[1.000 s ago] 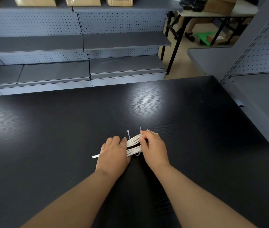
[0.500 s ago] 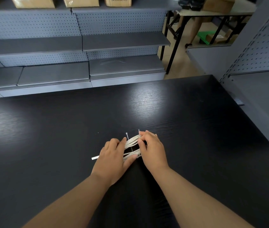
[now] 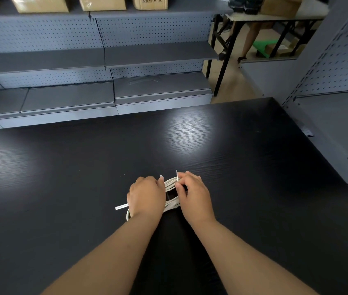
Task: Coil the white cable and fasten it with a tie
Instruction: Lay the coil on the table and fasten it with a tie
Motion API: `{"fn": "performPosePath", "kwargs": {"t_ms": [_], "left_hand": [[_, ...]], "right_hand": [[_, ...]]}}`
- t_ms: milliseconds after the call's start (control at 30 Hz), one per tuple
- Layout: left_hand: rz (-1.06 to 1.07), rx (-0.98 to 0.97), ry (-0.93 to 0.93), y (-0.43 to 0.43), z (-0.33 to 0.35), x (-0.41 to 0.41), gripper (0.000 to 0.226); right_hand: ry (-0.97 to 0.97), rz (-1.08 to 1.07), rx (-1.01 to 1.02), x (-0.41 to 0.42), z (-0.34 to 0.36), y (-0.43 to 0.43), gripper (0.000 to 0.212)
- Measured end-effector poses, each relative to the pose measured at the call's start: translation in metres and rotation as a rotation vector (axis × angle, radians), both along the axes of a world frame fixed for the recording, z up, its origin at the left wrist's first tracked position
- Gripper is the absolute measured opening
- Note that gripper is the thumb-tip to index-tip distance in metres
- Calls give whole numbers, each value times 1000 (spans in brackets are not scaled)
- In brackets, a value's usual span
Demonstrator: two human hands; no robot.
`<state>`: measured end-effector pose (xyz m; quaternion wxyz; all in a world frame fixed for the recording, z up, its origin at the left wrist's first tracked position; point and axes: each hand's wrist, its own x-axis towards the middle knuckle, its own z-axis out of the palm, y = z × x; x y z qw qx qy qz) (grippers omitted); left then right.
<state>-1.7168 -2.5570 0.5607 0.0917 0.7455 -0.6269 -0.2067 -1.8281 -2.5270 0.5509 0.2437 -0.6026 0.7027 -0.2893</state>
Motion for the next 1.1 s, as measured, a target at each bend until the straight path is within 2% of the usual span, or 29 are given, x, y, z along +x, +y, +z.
{"fn": "performPosePath", "kwargs": {"t_ms": [200, 433, 567, 700, 900, 1000, 1100], "left_hand": [[218, 297, 83, -22, 5, -12, 40], [331, 355, 190, -34, 7, -15, 28], [323, 377, 164, -39, 1, -16, 31], [290, 367, 147, -45, -3, -15, 16], [259, 329, 156, -37, -3, -16, 21], [213, 207, 160, -25, -6, -12, 29], [164, 87, 274, -16, -6, -9, 27]], "right_hand": [[15, 4, -3, 0, -1, 0, 24], [28, 11, -1, 0, 1, 0, 25], [27, 18, 5, 0, 1, 1, 23], [17, 12, 12, 1, 3, 2, 22], [14, 9, 19, 0, 5, 0, 22], [-15, -14, 40, 2, 9, -3, 20], [-25, -22, 74, 2, 15, -6, 15]]}}
